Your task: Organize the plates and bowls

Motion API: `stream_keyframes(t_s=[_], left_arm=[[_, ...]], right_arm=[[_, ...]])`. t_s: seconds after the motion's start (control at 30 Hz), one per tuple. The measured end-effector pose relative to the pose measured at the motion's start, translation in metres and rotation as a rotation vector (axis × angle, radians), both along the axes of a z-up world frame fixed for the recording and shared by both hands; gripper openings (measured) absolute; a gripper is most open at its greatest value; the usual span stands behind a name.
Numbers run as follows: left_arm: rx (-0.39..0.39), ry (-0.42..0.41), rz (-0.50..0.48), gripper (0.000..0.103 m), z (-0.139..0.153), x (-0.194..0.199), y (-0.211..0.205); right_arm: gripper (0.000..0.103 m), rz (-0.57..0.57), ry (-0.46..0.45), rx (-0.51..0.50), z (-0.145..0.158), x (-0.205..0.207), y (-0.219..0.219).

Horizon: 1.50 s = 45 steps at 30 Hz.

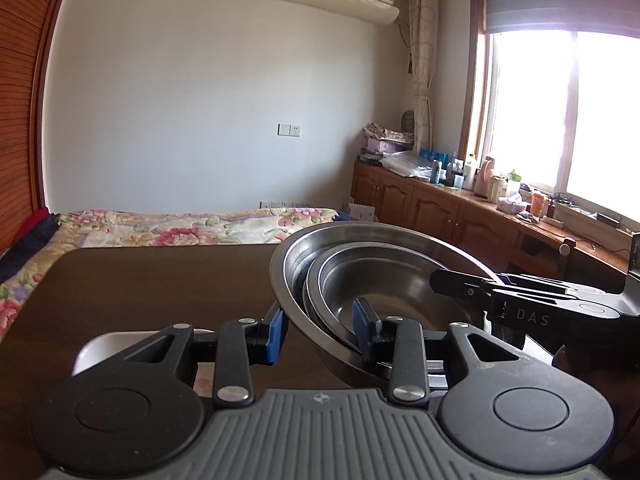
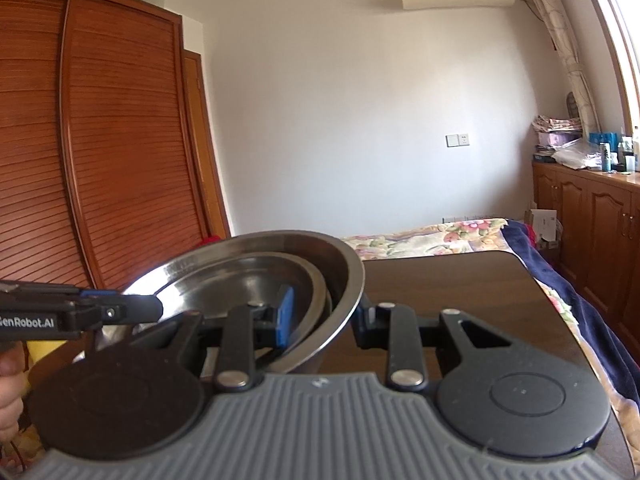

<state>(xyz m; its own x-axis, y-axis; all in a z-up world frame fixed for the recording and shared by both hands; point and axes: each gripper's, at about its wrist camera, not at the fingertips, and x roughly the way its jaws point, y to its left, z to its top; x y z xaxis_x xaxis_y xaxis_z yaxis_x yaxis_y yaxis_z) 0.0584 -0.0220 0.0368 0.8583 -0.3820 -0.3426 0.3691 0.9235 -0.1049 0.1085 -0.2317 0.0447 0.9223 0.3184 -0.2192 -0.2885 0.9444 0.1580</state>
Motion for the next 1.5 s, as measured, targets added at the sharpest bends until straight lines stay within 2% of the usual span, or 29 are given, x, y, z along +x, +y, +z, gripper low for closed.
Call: stream_keyframes(t_s=[0.23,0.93,1.5], left_arm=[[0.004,-0.002,0.027,0.038,0.007,-0.003,0.020],[-0.007,0.041,0.124,0.038,-0.004,0.004,0.086],[-0.028,0.123,0.169,0.038,-0.025,0.010,0.120]], right_arm=[[0.032,0.037,0.004,-0.002,0.002,0.005,0.019],[0.032,0.167,0.029,-0.050,-0.001,0.018,0.083],[0.032,0.236,0.087,-0.081,-0.017,0.028,0.113]])
